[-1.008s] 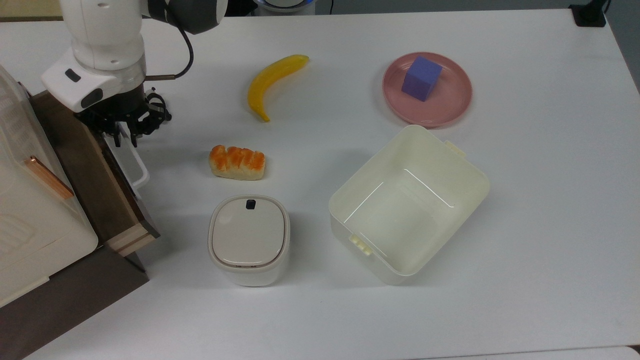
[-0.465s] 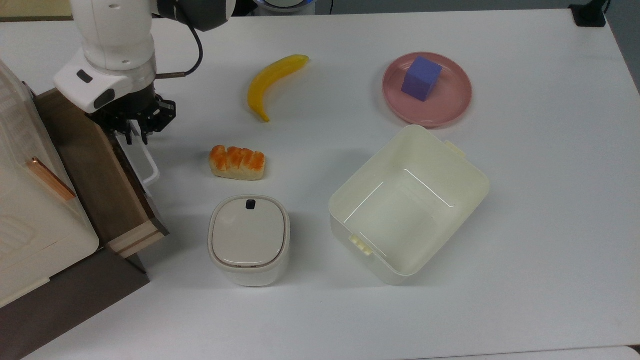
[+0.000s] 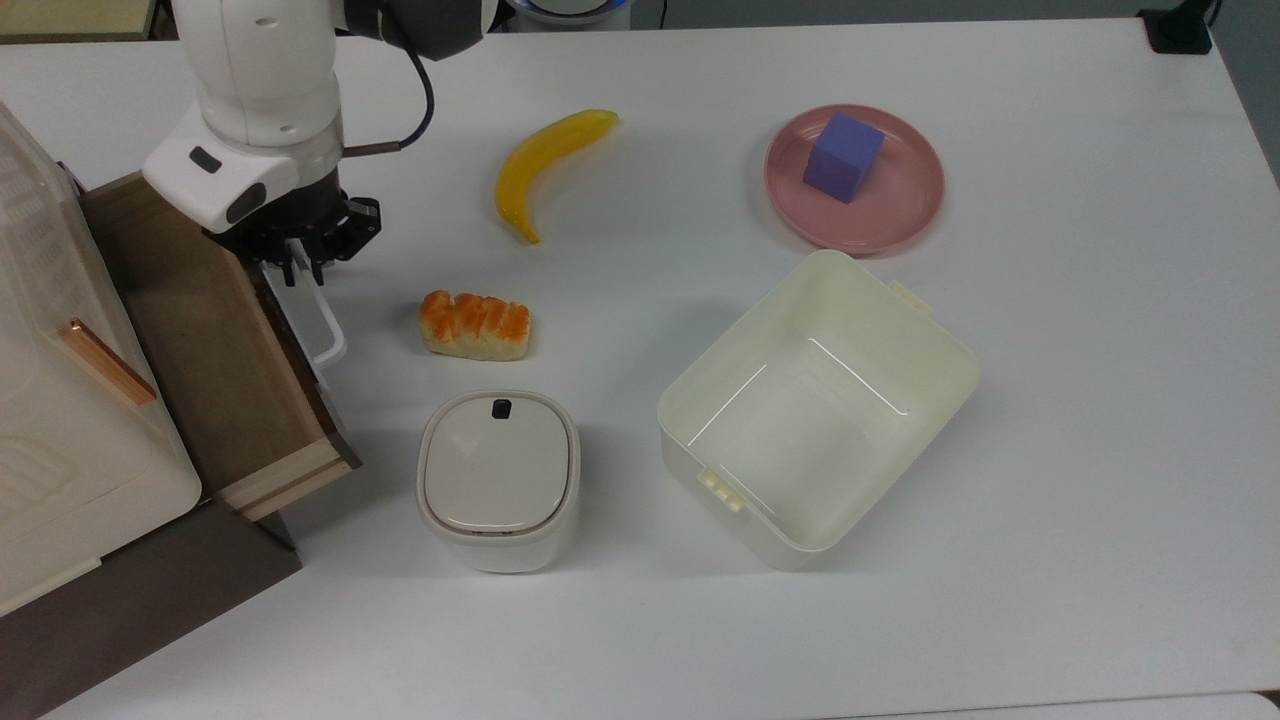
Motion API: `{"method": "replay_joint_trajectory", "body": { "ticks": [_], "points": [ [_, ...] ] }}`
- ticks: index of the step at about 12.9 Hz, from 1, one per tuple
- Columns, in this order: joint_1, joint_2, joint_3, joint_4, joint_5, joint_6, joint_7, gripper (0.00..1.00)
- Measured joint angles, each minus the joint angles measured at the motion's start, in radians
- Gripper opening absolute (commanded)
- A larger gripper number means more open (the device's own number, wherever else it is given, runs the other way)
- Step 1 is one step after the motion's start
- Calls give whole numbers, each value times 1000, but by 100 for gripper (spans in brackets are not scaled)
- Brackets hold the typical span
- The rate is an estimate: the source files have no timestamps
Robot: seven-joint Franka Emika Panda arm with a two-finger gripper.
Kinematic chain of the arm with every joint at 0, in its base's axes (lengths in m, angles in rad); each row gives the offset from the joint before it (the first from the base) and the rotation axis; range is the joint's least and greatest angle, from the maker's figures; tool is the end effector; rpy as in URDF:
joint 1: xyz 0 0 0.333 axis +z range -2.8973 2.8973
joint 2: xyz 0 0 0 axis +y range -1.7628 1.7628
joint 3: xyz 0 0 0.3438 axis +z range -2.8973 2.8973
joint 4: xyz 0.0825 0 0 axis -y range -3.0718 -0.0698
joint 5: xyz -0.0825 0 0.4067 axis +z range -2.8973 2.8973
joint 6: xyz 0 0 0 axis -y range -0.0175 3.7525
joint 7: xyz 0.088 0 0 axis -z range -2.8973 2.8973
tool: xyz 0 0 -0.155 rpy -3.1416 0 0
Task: Slide open the drawer
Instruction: 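Pull the drawer outward from the unit with the gripper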
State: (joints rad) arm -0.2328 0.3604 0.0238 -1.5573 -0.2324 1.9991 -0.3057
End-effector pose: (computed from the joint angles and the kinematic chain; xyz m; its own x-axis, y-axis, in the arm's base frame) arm 0.6894 -0.1727 0.4201 0.9832 0.1826 0.0057 0.1769 -0.9592 0.2204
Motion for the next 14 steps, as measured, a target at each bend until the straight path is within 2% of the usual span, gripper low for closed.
{"method": "replay_joint_trajectory", "body": {
  "ticks": [5, 6, 7, 8, 14],
  "points": [
    [0, -12, 33, -1, -1, -52, 0, 0],
    [0, -13, 37, -1, -1, -56, 0, 4],
    [0, -13, 39, -1, -1, -58, 0, 49],
    [0, -13, 39, -1, -1, -59, 0, 99],
    [4, -25, 68, -2, -1, -63, 26, 100]
  ]
}}
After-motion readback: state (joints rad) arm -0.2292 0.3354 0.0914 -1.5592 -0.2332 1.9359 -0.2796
